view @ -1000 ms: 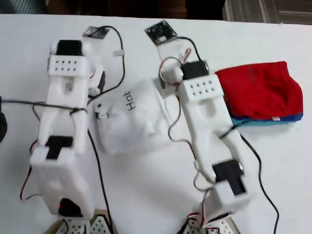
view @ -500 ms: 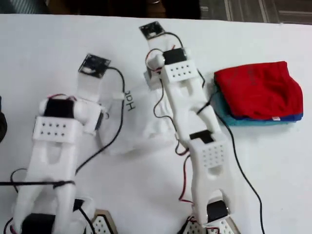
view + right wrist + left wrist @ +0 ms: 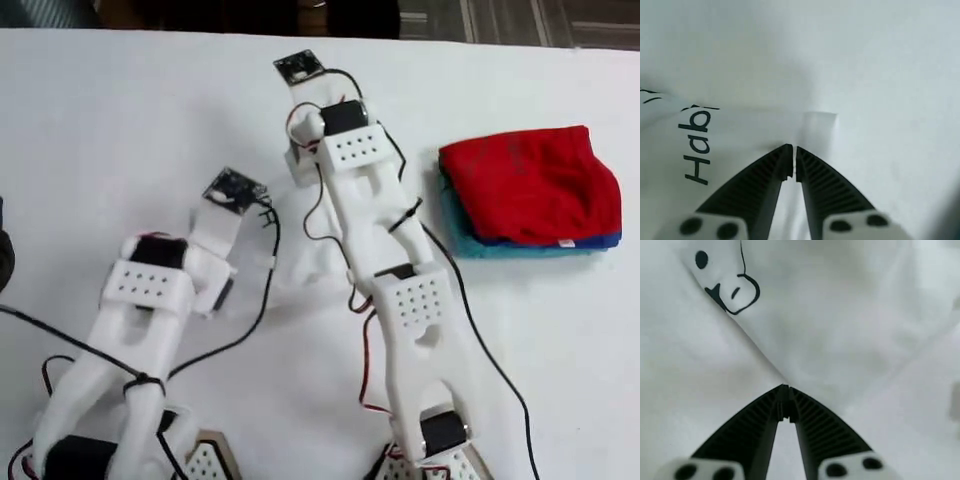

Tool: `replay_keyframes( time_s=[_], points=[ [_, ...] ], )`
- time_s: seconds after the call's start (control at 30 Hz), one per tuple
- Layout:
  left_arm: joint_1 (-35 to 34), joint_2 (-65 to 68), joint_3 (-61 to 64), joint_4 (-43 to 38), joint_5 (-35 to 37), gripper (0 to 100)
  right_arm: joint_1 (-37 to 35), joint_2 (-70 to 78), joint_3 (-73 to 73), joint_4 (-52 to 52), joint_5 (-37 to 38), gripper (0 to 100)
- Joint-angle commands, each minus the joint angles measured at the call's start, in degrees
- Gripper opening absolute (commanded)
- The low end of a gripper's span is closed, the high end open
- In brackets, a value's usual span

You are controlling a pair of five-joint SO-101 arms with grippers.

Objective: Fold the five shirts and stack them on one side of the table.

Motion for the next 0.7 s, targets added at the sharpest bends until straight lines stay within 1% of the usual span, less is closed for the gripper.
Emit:
replay_keyframes(
  time_s=[0.0, 0.07, 0.2, 0.3, 0.43, 0.57, 0.6, 0.67],
  points=[
    [0.79, -3.60, 2.42, -2.29, -0.26, 3, -0.66, 0.57, -2.55, 0.22, -0.44, 2.0],
    [0.79, -4.04, 4.97, -5.19, -0.26, 3, -0.57, 1.80, -2.55, 0.22, -0.44, 2.0],
    [0.79, -4.13, 10.86, -13.54, -0.26, 3, -0.40, 4.26, -2.55, 0.22, -0.44, 2.0],
    [0.79, -4.13, 14.20, -16.88, -0.26, 3, -0.13, 5.49, -2.64, 0.22, -0.44, 2.0],
    [0.35, -4.48, 14.64, -15.65, -0.35, 3, -0.04, 5.58, -2.73, 0.22, -0.44, 2.0],
    [0.62, -4.48, 7.96, -11.52, 0.18, 3, -0.04, 5.58, -2.73, 0.22, -0.44, 2.0],
    [0.62, -4.48, 5.67, -10.11, 1.58, 3, -0.04, 5.58, -2.73, 0.22, -0.44, 2.0],
    [0.53, -4.48, 1.45, -8.09, 6.77, 3, -0.04, 5.67, -2.73, 0.22, -0.44, 2.0]
  ],
)
